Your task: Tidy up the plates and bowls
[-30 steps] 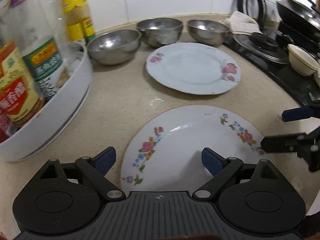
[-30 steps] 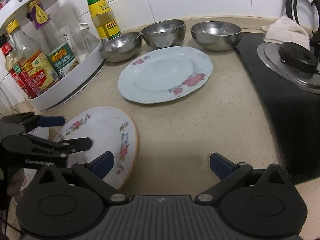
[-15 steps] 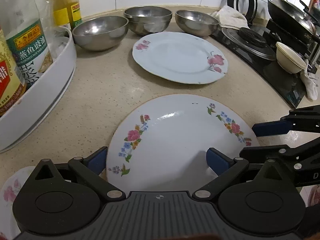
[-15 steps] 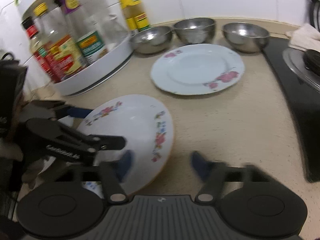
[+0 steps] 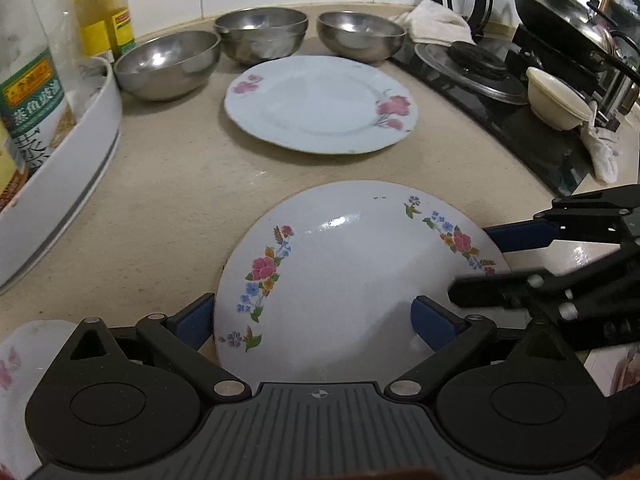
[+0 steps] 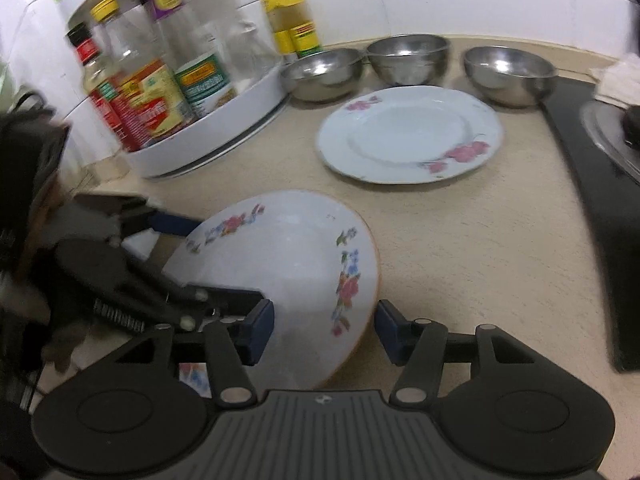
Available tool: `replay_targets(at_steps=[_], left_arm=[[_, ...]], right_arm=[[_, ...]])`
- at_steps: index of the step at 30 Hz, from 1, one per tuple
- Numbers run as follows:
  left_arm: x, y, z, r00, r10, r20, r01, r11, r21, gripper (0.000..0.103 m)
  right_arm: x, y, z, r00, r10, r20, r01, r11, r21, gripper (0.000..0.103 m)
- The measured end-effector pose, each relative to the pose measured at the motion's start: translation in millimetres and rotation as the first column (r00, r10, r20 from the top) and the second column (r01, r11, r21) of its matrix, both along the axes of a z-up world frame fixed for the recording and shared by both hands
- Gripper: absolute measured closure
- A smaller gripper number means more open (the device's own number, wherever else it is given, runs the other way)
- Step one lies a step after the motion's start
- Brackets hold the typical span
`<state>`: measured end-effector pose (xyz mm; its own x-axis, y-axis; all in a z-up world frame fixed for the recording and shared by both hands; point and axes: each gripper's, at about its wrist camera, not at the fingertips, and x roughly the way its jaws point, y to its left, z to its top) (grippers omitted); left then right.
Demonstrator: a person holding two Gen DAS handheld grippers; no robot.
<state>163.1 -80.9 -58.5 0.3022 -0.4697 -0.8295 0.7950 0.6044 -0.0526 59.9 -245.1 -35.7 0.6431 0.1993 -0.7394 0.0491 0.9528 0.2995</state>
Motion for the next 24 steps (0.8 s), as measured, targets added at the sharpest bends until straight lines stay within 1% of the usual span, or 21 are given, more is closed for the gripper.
replay_targets(at_steps=[3, 5, 6, 8, 12, 15, 19, 21, 22, 23, 24], left_arm=[[-4.8, -9.1, 0.4, 1.0, 0.009, 0.007, -0.009, 1.0, -0.014, 0.005], [-3.8, -16.5, 2.2, 1.0, 0.012, -0.009, -0.013, 0.999, -0.04, 0.009], [-2.2, -20.0, 3.4, 1.0, 0.019, -0.022, -0.021, 0.998, -0.057, 0.012], [2.7, -27.6, 4.5, 0.998, 0.033, -0.05, -0.037, 0.996, -0.087, 0.015], [1.6, -40.3, 3.7, 0.998, 0.043, -0.041, -0.048, 0.993, -0.104, 0.021], [1.0, -47.2, 3.3, 0.998, 0.043, -0.047, -0.049, 0.992, -0.117, 0.022], [2.1, -49.5, 3.6, 0.995, 0.074, -0.07, -0.084, 0.987, -0.139, 0.023], [2.9, -48.4, 4.5, 0.993, 0.078, -0.088, -0.092, 0.983, -0.161, 0.026], [4.2, -47.3, 4.0, 0.992, 0.074, -0.107, -0.091, 0.981, -0.171, 0.027], [4.8, -45.8, 3.2, 0.99, 0.079, -0.115, -0.098, 0.98, -0.174, 0.027], [4.1, -44.9, 3.3, 0.99, 0.09, -0.106, -0.107, 0.979, -0.171, 0.025]], right_arm=[[-2.9, -14.4, -0.7, 0.998, -0.066, 0.0, 0.066, 0.997, 0.041, 0.059], [-2.5, -25.5, -0.7, 0.995, -0.101, -0.01, 0.101, 0.993, 0.057, 0.062], [-1.9, -30.6, -0.6, 0.993, -0.121, -0.014, 0.121, 0.991, 0.055, 0.062], [-1.4, -39.2, 0.3, 0.988, -0.155, -0.015, 0.155, 0.987, 0.04, 0.062], [-2.0, -56.9, 3.7, 0.982, -0.191, -0.001, 0.191, 0.981, 0.035, 0.065], [1.4, -70.2, 5.6, 0.977, -0.214, 0.013, 0.214, 0.977, 0.016, 0.066], [6.3, -83.4, 10.2, 0.977, -0.211, 0.037, 0.211, 0.977, 0.013, 0.07], [8.5, -88.0, 11.1, 0.979, -0.199, 0.041, 0.199, 0.98, 0.008, 0.074], [9.3, -91.1, 11.3, 0.982, -0.184, 0.048, 0.183, 0.983, 0.032, 0.078], [11.5, -93.3, 11.0, 0.985, -0.168, 0.048, 0.165, 0.984, 0.066, 0.078], [14.2, -94.3, 10.6, 0.986, -0.159, 0.041, 0.155, 0.985, 0.079, 0.078]])
